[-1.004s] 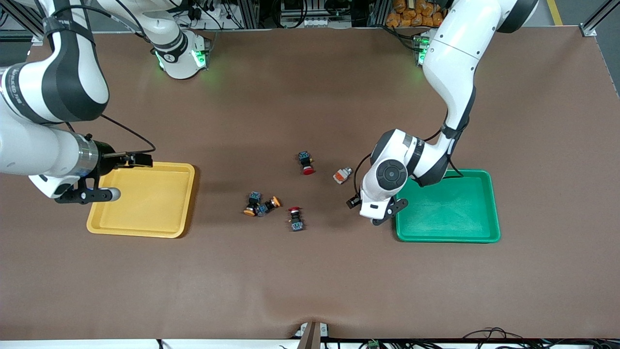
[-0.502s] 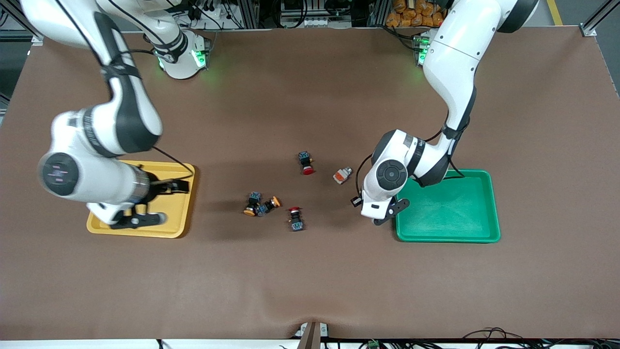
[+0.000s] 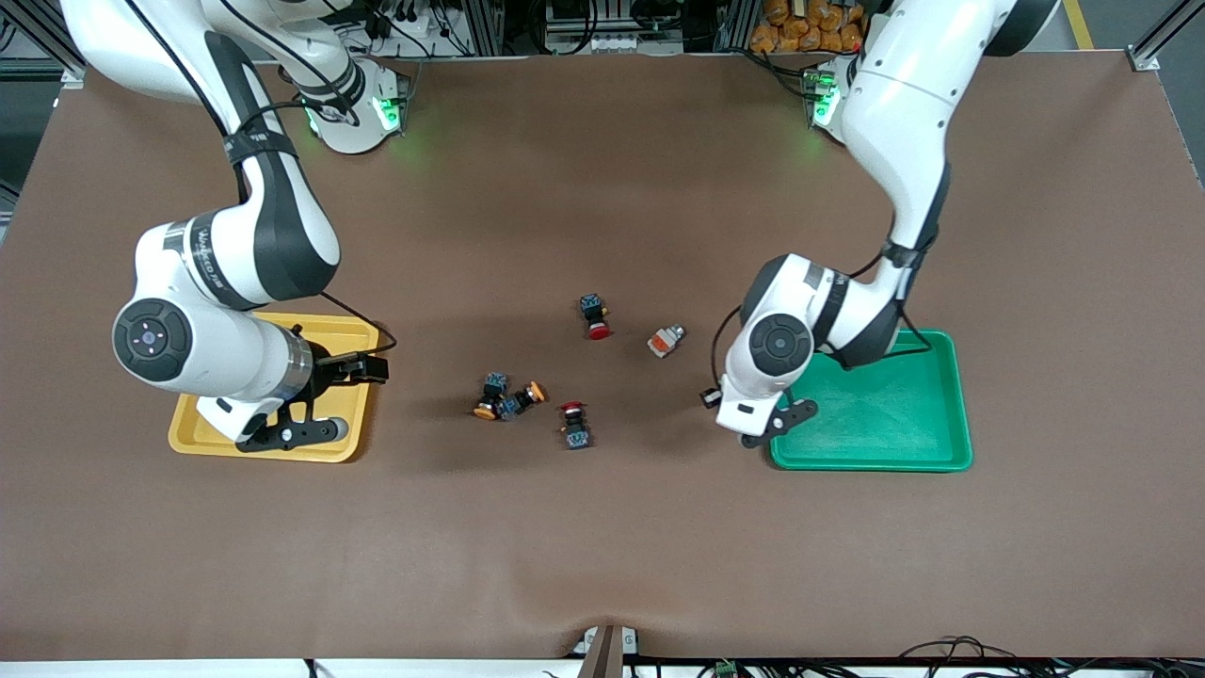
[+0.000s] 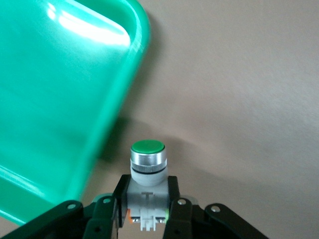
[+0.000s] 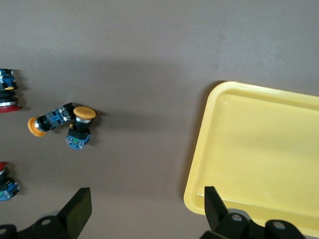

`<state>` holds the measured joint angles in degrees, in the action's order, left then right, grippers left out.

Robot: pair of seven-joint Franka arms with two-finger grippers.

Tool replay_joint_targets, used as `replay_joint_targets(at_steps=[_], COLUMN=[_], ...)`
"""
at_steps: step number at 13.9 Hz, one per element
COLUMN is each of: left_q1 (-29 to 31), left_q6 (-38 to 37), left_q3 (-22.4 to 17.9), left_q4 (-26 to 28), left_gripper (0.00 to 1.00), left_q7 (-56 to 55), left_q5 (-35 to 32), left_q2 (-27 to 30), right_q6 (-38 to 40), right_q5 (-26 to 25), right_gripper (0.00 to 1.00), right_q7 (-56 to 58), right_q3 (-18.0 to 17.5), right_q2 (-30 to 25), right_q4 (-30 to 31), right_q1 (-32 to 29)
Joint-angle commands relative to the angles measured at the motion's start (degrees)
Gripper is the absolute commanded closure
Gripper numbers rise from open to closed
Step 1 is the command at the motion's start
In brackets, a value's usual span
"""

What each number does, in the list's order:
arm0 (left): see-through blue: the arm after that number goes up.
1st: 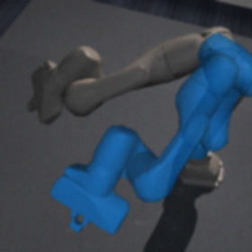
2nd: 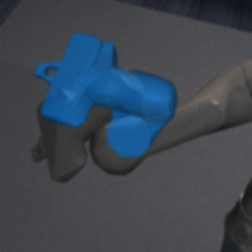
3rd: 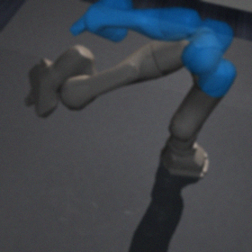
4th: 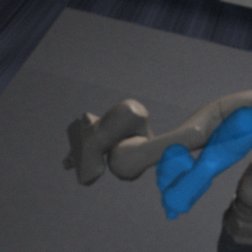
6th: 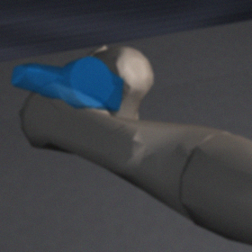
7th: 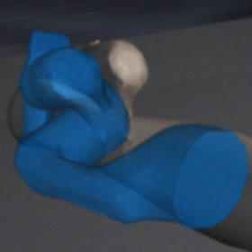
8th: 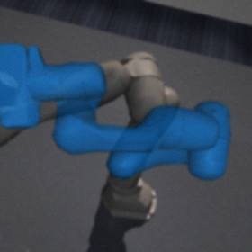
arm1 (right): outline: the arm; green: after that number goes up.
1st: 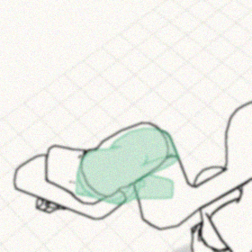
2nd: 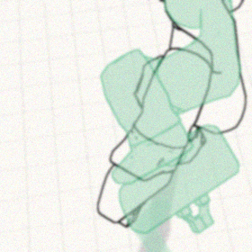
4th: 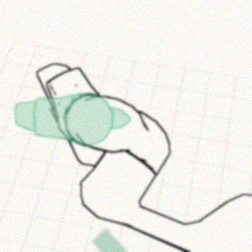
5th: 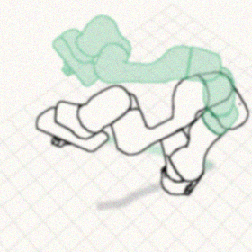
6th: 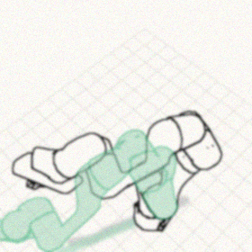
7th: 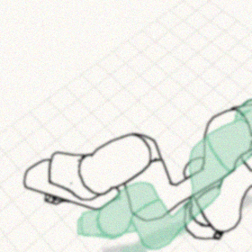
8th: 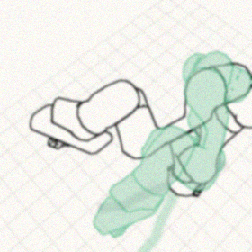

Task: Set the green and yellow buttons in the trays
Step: 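Place the green switch in the green tray while the right gripper approaches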

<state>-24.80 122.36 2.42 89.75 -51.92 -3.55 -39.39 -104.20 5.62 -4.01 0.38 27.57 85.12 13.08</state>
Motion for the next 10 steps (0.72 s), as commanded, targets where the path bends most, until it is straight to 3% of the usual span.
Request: replay_joint_targets(at_steps=[1,4,6,7,8,9,10], left_q1=[3.1,7.2,8.1,8.1,8.1,8.4,8.5], left_q6=[-3.7,-4.6,-4.6,-4.6,-4.6,-4.6,-4.5], left_q3=[0.1,0.3,0.3,0.3,0.3,0.3,0.3], left_q4=[0.6,1.2,1.5,1.6,1.6,1.5,1.5], left_gripper=[1.00,0.99,0.92,0.80,0.52,0.10,0.00], left_q7=[6.5,14.2,16.0,16.0,16.0,16.0,16.0], left_q5=[-3.0,-3.0,-3.0,-3.0,-3.0,-3.0,-3.0], left_q2=[3.2,3.4,2.7,2.5,2.1,2.1,2.1], right_q6=[-1.8,-1.7,-1.8,-1.8,-1.7,-1.7,-1.8], right_q5=[0.4,0.5,0.1,0.4,1.1,2.5,2.9], right_gripper=[0.00,0.00,0.00,0.00,0.00,0.00,0.00], right_q7=[0.2,0.1,0.3,-0.8,-4.3,-11.4,-18.3], right_q3=[-0.1,-0.1,-0.1,-0.1,-0.1,-0.1,-0.1], right_q2=[2.7,5.6,5.9,6.0,6.2,6.4,7.1], right_q4=[-0.8,-0.8,-0.8,-0.8,-1.2,-1.2,-1.2], right_q1=[-0.4,-0.9,-0.5,-0.6,-0.3,-0.2,-0.1])
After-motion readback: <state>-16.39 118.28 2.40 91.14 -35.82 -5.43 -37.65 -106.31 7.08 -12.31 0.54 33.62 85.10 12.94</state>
